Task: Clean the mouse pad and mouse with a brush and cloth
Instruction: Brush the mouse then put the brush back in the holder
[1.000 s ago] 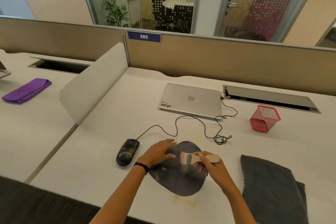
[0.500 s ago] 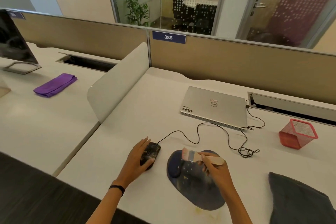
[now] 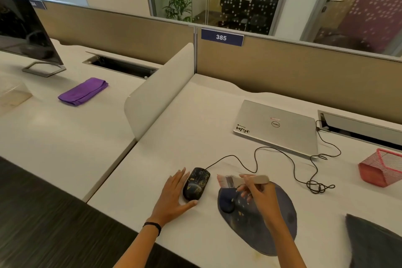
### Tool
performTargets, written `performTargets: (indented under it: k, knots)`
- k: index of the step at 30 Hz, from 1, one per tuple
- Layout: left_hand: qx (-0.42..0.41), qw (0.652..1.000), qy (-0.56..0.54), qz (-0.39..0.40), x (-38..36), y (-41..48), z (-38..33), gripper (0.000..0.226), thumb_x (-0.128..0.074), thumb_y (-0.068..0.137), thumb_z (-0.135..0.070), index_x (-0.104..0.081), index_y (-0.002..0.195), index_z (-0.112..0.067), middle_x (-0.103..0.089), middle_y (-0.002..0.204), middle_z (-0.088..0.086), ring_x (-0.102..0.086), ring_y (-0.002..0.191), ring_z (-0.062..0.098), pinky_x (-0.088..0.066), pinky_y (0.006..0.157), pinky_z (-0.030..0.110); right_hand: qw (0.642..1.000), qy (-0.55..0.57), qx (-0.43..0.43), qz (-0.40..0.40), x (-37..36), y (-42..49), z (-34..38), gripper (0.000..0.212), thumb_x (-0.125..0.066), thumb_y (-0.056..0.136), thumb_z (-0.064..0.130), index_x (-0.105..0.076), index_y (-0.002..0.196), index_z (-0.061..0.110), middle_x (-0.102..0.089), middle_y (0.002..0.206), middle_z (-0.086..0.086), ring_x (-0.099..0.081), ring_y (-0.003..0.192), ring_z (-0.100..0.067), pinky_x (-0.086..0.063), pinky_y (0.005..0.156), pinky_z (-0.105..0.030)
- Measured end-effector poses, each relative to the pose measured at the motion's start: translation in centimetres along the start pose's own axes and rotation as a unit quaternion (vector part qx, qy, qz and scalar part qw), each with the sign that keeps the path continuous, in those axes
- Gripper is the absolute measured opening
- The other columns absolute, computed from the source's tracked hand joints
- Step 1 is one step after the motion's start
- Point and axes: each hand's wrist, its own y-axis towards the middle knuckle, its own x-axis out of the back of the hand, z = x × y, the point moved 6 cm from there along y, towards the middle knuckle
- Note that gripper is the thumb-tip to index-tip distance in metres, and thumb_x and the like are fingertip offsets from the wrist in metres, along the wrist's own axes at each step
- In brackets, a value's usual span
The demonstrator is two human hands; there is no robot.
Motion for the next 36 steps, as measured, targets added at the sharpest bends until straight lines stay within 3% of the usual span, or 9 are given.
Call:
performTargets:
  k: [6,9,14,25,28,33,36]
  knots:
    - [-0.009,0.999,0.032,0.016,-0.2,0.3,-0.8,0.094,-0.037,0.075,-0.081,-0.002,0.146,-0.032,0.008,0.154,-0.017,0.013,0.141,-0.003,0.016,0.115,0.02,0.999,0.044,-0.001,0.001,-1.0,1.4,0.9,0.015,-0.057,0.09,0.019,-0.069,0.096,0.012,-0.072,0.078,-0.008,-0.067,0.065,-0.019,-0.053,0.055,-0.018]
    - [0.004,0.999,0.029,0.011,0.1,0.3,0.2,0.095,-0.035,0.073,-0.084,-0.002,0.146,-0.032,0.005,0.155,-0.016,0.007,0.143,0.0,0.013,0.117,0.023,0.996,0.091,0.0,-0.017,-2.8,3.2,2.3,0.016,-0.059,0.088,0.018,-0.069,0.098,0.01,-0.071,0.081,-0.011,-0.068,0.064,-0.022,-0.055,0.055,-0.023]
    - [0.017,1.0,0.02,0.006,0.2,0.1,0.8,0.093,-0.037,0.074,-0.083,-0.003,0.145,-0.034,0.0,0.155,-0.015,0.003,0.143,0.0,0.012,0.117,0.021,0.998,0.054,-0.032,0.0,-5.6,4.6,1.9,0.019,-0.055,0.092,0.018,-0.067,0.099,0.005,-0.069,0.082,-0.011,-0.067,0.069,-0.022,-0.054,0.06,-0.026]
    - [0.02,1.0,0.02,0.008,-0.2,0.1,0.1,0.094,-0.035,0.072,-0.084,-0.007,0.145,-0.032,-0.001,0.154,-0.016,0.002,0.142,0.0,0.013,0.116,0.019,0.995,0.049,-0.07,-0.053,-5.0,4.3,-2.1,0.022,-0.052,0.093,0.018,-0.065,0.104,0.005,-0.071,0.09,-0.016,-0.066,0.07,-0.022,-0.054,0.063,-0.027]
    - [0.025,0.999,0.024,0.009,-0.2,0.2,0.2,0.094,-0.037,0.073,-0.084,-0.01,0.146,-0.031,-0.002,0.154,-0.016,0.001,0.143,0.001,0.012,0.116,0.019,0.995,0.055,-0.077,-0.03,-5.2,4.2,-2.2,0.019,-0.052,0.093,0.015,-0.066,0.099,0.003,-0.071,0.087,-0.017,-0.066,0.068,-0.022,-0.053,0.057,-0.02]
    - [0.03,0.999,0.043,0.012,0.0,0.1,0.1,0.09,-0.042,0.074,-0.079,-0.002,0.142,-0.036,0.006,0.151,-0.019,0.01,0.138,-0.006,0.019,0.111,0.012,0.992,0.066,-0.092,-0.049,-5.2,4.5,-3.1,0.017,-0.058,0.09,0.016,-0.068,0.095,0.004,-0.072,0.078,-0.018,-0.07,0.071,-0.032,-0.058,0.069,-0.039]
    - [0.032,0.999,0.042,0.015,0.1,0.1,-0.1,0.088,-0.043,0.074,-0.079,0.0,0.14,-0.038,0.006,0.15,-0.019,0.01,0.137,-0.007,0.02,0.11,0.011,0.992,0.066,-0.092,-0.052,-5.2,4.8,-3.2,0.015,-0.059,0.089,0.016,-0.068,0.094,0.005,-0.072,0.076,-0.018,-0.069,0.069,-0.032,-0.058,0.066,-0.036]
